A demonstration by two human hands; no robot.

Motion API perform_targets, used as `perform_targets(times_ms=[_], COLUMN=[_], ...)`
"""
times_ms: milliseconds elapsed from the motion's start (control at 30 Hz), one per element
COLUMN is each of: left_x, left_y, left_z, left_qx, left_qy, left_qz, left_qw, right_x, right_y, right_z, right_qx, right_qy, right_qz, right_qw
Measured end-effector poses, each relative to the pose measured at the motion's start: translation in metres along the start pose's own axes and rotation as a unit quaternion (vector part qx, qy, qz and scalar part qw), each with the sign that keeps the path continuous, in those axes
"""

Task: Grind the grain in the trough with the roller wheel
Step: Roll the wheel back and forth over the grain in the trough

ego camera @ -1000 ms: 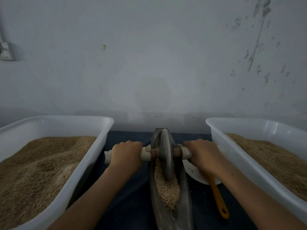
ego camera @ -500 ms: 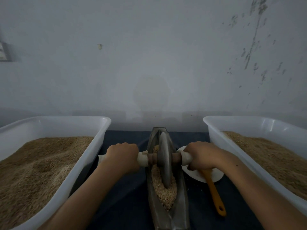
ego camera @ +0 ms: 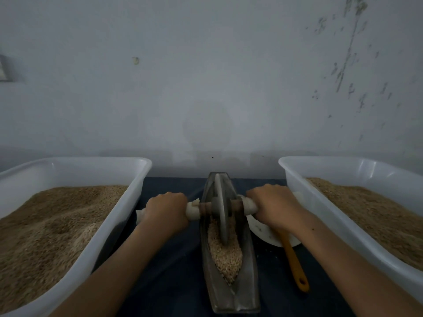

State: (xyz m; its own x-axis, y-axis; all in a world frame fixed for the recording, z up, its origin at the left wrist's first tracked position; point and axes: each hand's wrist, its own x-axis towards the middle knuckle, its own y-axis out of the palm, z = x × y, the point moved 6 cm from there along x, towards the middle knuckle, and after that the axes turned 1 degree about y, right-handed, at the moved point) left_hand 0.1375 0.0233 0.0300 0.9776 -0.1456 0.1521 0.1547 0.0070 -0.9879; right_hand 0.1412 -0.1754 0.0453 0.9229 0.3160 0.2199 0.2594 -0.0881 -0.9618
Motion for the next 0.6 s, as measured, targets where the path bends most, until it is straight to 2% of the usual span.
perform_targets(times_ms=[133,233,333,500,600], left_x=[-0.001,-0.002,-0.002,-0.002,-0.002], left_y=[-0.004,-0.007,-0.008,-0.009,-0.008], left_z=[-0.005,-0.007,-0.007,-0.007,-0.006], left_qx=[0.034,0.049,0.043,0.016,0.01], left_qy=[0.024,0.028,0.019,0.002,0.007], left_qz=[0.033,0.027,0.009,-0.071,-0.092], left_qw=[0.999,0.998,0.999,0.997,0.996], right_x=[-0.003,-0.004,-0.001,0.003,0.004], right_y=[0.009,0.012,0.013,0.009,0.009], right_z=[-0.006,-0.009,-0.009,-0.007,-0.008], right_qx=[0.051,0.066,0.052,0.025,0.024], right_qy=[0.0,0.011,0.014,0.022,0.024], right_qz=[0.139,0.167,0.114,-0.042,-0.073], right_qw=[0.989,0.984,0.992,0.999,0.997])
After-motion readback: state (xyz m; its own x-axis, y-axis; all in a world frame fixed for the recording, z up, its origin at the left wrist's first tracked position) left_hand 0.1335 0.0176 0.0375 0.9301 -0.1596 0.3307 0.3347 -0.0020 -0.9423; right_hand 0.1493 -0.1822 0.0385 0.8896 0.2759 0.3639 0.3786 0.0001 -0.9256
